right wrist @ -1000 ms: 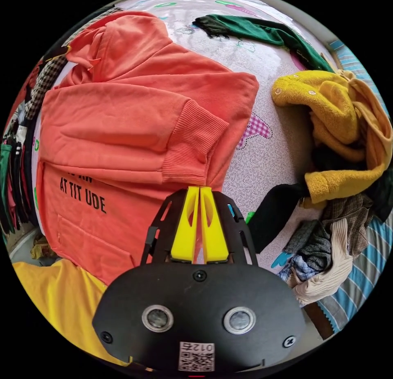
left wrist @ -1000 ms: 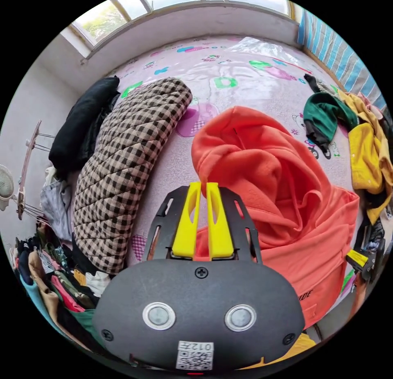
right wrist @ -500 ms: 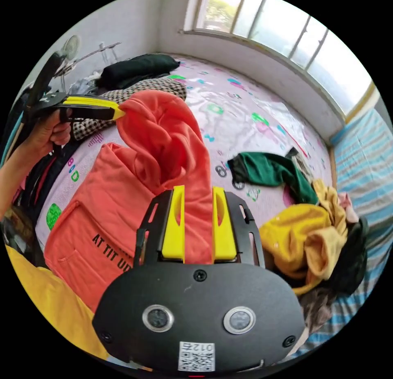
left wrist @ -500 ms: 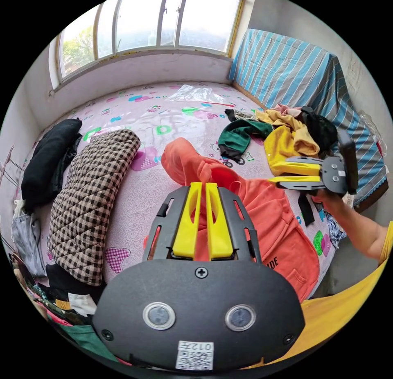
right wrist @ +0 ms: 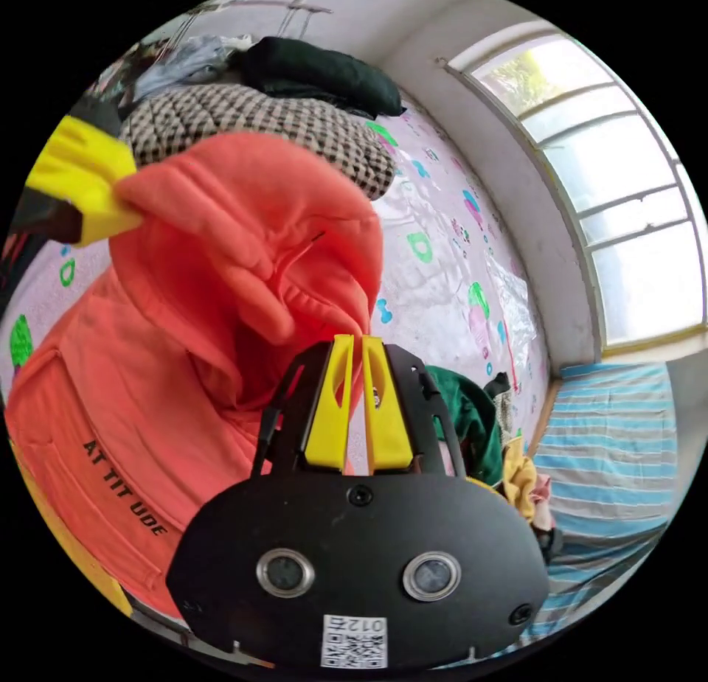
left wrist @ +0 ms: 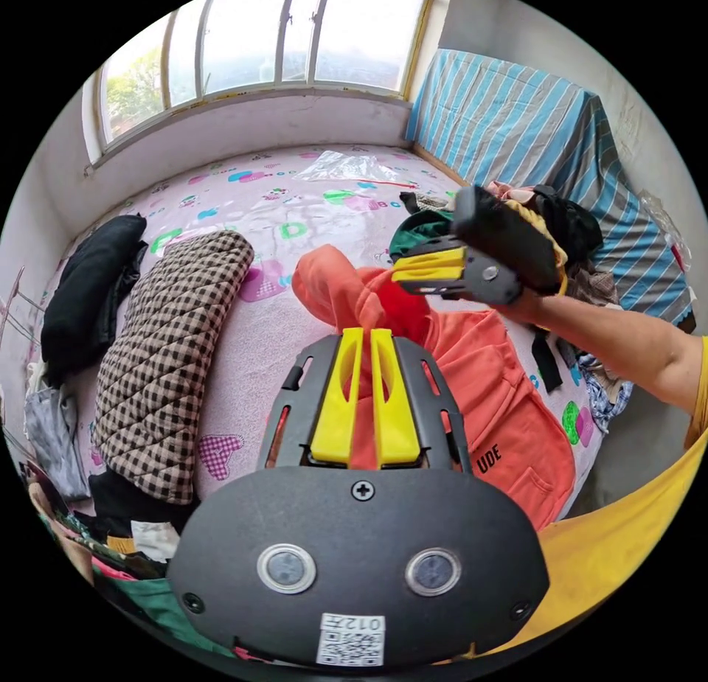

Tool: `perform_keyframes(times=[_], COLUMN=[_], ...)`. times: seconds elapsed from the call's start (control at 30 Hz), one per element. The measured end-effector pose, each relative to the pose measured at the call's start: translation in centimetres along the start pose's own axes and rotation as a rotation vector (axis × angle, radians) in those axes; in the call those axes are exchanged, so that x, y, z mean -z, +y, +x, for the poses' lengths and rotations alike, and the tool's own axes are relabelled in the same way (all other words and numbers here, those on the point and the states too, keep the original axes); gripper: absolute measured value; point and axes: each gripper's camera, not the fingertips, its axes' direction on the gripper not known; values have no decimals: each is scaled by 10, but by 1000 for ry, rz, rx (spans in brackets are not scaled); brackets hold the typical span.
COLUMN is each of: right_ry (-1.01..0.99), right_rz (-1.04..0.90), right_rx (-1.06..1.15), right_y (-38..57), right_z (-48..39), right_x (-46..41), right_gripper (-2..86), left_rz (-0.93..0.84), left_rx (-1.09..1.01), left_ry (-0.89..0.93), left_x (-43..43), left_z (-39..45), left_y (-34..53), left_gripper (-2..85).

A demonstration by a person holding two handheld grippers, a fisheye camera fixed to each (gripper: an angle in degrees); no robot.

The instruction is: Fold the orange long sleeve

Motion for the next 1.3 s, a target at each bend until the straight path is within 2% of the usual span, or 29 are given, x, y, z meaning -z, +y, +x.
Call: perform_keyframes(times=[0.17, 0.37, 0.73, 0.87, 1.03, 1.13, 1.23, 1.3], right_ry=[-186, -441, -456, -472, -515, -537, -542, -522], right_rz=[85, 135, 142, 100, -45, -54, 3, 37], right_rx=[-313, -501, -593, -609, -681, -721, -700, -652], right_y=[90, 218, 320, 334, 346, 360, 364, 354], right_z=[54, 65, 13, -1, -10, -8, -5, -8], right_x=[48, 71, 87, 67, 27, 26, 44, 58], right_gripper=[19, 17, 17, 22, 28, 33, 43, 60], left_rz=[-56, -111, -87, -100, -232, -250, -192, -176], left_rx=[59, -18, -157, -187, -34, 57, 75, 68], left_ry=[-79, -35, -166, -243, -266, -137, 4, -14], left_x=[21, 44, 99, 87, 56, 68, 94, 108], left_z=[0, 45, 149, 182, 189, 186, 187, 188], left_y=[20, 41, 95, 132, 159, 169, 184, 186], left_gripper=[1, 1, 2, 4, 10, 11, 13, 13])
